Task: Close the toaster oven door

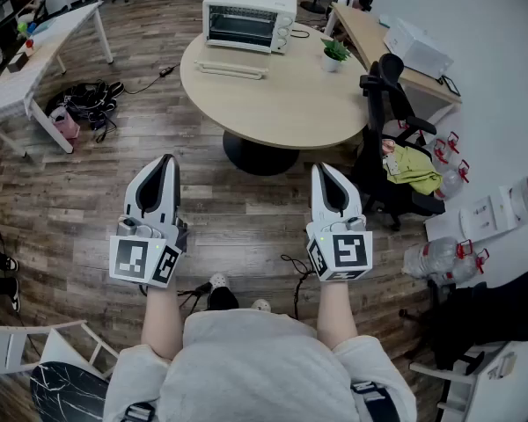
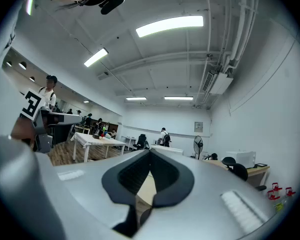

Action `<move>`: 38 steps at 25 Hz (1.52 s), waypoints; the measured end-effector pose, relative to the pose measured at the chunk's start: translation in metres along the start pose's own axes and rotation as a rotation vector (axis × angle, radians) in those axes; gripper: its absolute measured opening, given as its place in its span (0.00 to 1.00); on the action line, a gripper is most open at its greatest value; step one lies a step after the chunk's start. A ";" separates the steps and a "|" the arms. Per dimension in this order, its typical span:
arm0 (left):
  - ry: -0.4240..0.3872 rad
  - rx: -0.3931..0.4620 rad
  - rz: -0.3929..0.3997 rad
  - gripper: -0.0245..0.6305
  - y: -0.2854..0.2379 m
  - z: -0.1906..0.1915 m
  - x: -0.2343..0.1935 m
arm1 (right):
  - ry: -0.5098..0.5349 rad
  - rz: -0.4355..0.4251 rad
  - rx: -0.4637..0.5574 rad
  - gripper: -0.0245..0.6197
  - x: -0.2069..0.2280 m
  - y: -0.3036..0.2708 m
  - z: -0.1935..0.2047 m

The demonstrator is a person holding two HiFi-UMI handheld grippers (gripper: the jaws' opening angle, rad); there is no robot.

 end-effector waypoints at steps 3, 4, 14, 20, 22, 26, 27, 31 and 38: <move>0.000 0.002 -0.009 0.05 0.003 -0.001 0.003 | 0.001 -0.007 -0.001 0.06 0.000 0.003 0.000; 0.001 0.002 -0.010 0.05 0.004 -0.001 0.003 | 0.000 -0.008 -0.002 0.06 0.000 0.004 0.001; 0.008 0.010 0.009 0.05 -0.007 0.001 -0.004 | -0.001 0.008 -0.001 0.06 -0.001 -0.008 0.002; -0.017 0.032 0.038 0.05 -0.025 0.006 -0.026 | -0.034 0.044 0.038 0.06 0.000 -0.032 0.001; -0.020 0.034 0.040 0.05 -0.030 0.009 -0.037 | -0.033 0.054 0.047 0.06 -0.003 -0.042 0.002; -0.020 0.039 0.052 0.05 -0.039 0.015 -0.059 | -0.027 0.064 0.064 0.06 -0.013 -0.061 0.004; -0.018 0.038 0.058 0.05 -0.042 0.018 -0.062 | -0.025 0.066 0.064 0.06 -0.015 -0.065 0.005; -0.005 0.036 0.070 0.05 -0.053 0.025 -0.072 | -0.018 0.070 0.051 0.06 -0.018 -0.077 0.010; 0.011 0.020 0.078 0.05 -0.086 0.046 -0.082 | -0.027 0.078 0.030 0.06 0.000 -0.112 0.021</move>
Point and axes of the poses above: the fingertips, and each gripper's own axes: y backward along the fingers, x to its right, z out of its underside, the point moved 1 cm from there along y, backward along the fingers, and after that the axes turned 13 degrees about -y, right-handed, at the moved point
